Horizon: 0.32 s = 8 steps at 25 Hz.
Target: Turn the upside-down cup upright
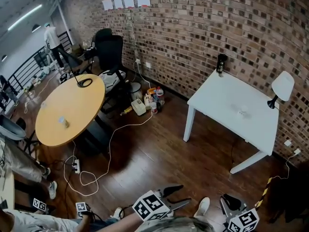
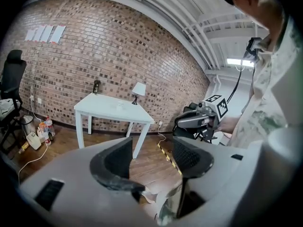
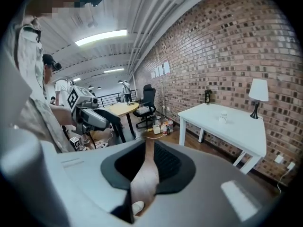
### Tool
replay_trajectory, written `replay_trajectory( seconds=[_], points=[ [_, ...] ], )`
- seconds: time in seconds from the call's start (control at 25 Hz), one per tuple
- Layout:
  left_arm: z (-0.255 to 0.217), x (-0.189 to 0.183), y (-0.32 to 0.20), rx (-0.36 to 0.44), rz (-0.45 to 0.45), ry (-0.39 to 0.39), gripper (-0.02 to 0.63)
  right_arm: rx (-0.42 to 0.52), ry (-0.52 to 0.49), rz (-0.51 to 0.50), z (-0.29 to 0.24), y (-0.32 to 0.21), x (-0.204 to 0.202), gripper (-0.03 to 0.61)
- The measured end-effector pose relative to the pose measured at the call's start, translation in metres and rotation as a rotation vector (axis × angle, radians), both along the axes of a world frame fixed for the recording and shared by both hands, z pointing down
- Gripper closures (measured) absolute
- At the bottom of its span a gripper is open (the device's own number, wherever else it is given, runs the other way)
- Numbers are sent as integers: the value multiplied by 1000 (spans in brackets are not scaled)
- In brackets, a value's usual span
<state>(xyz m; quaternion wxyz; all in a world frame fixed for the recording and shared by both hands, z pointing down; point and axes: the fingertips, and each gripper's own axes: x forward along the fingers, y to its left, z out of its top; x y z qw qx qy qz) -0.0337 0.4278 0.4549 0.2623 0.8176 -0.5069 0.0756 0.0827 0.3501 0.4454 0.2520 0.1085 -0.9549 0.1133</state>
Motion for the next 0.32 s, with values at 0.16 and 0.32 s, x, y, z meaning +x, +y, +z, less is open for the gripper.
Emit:
replay_trajectory(
  seconds=[0.16,0.32],
  points=[
    [-2,-8,11,7,-3,-8,345,5,5,2,-2,12,-8,520],
    [-3,-8,20,13,12,-7,345,17,10,1,-5,21,-12,522]
  ],
)
